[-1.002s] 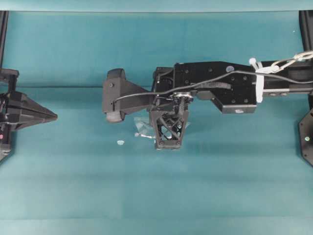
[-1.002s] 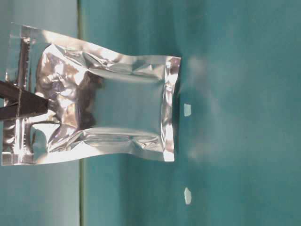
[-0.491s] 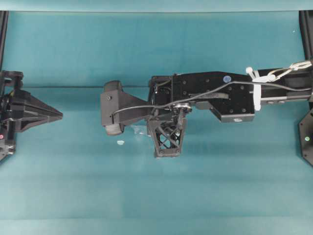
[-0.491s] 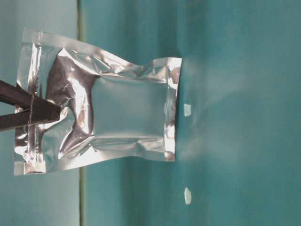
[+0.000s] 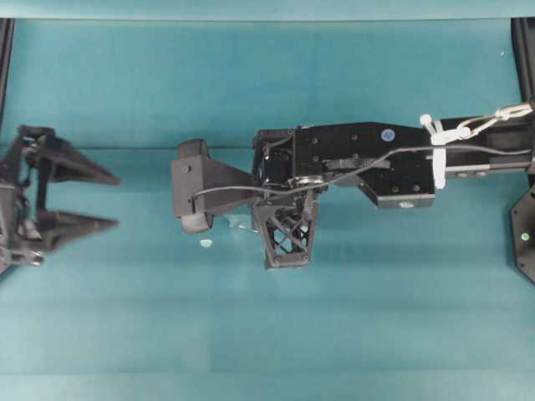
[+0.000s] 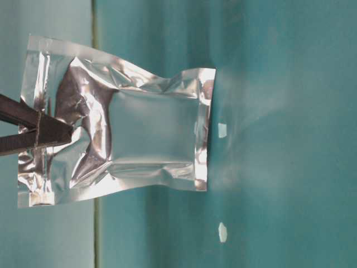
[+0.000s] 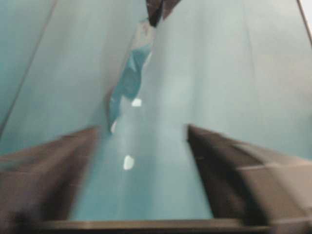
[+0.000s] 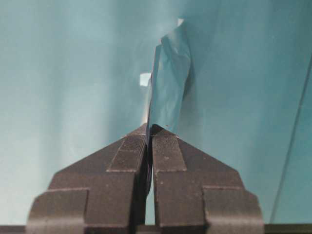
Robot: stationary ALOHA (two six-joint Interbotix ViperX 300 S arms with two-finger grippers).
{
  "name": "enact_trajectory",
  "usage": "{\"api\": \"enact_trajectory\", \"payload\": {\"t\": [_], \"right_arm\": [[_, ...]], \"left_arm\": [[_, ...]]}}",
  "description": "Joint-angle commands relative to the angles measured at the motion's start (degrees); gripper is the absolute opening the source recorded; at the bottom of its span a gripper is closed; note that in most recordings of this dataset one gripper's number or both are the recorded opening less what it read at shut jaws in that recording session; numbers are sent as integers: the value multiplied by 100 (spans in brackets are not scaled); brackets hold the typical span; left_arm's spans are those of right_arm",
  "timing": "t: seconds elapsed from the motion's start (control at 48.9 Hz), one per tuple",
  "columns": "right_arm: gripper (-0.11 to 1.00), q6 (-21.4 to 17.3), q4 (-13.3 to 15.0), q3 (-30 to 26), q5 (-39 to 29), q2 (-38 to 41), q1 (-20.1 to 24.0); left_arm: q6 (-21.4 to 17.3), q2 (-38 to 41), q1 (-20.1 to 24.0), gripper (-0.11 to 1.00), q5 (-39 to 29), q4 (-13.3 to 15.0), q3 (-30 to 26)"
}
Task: Hand over the silver zip bag and make it stand upright.
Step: 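Move the left gripper rightward to the bag's lower edge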
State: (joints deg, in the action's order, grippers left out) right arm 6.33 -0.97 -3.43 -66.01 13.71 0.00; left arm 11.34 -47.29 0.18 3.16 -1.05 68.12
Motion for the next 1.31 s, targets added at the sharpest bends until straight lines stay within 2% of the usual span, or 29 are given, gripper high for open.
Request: {"api": "enact_trajectory", "payload": {"t": [0.0, 0.041, 0.307, 0.614, 0.859, 1.289], "right_arm": [[2, 70, 9, -35, 26, -53, 18], [2, 70, 9, -26, 26, -53, 18], [2, 62, 9, 44, 114, -88, 18], [2, 44, 9, 141, 193, -123, 18], [2, 62, 9, 141, 255, -123, 9], [2, 62, 9, 167, 325, -132, 9]], "left_arm": [[-18, 404, -9, 90, 396, -18, 9], [-18, 624, -9, 88, 598, -18, 35], [-26, 2435, 0, 95, 2092, -18, -105], [-202, 4395, 158, 95, 3041, -18, -738], [-554, 5238, 185, 95, 3146, -18, -1521], [-563, 5977, 193, 96, 3182, -9, -2232]]}}
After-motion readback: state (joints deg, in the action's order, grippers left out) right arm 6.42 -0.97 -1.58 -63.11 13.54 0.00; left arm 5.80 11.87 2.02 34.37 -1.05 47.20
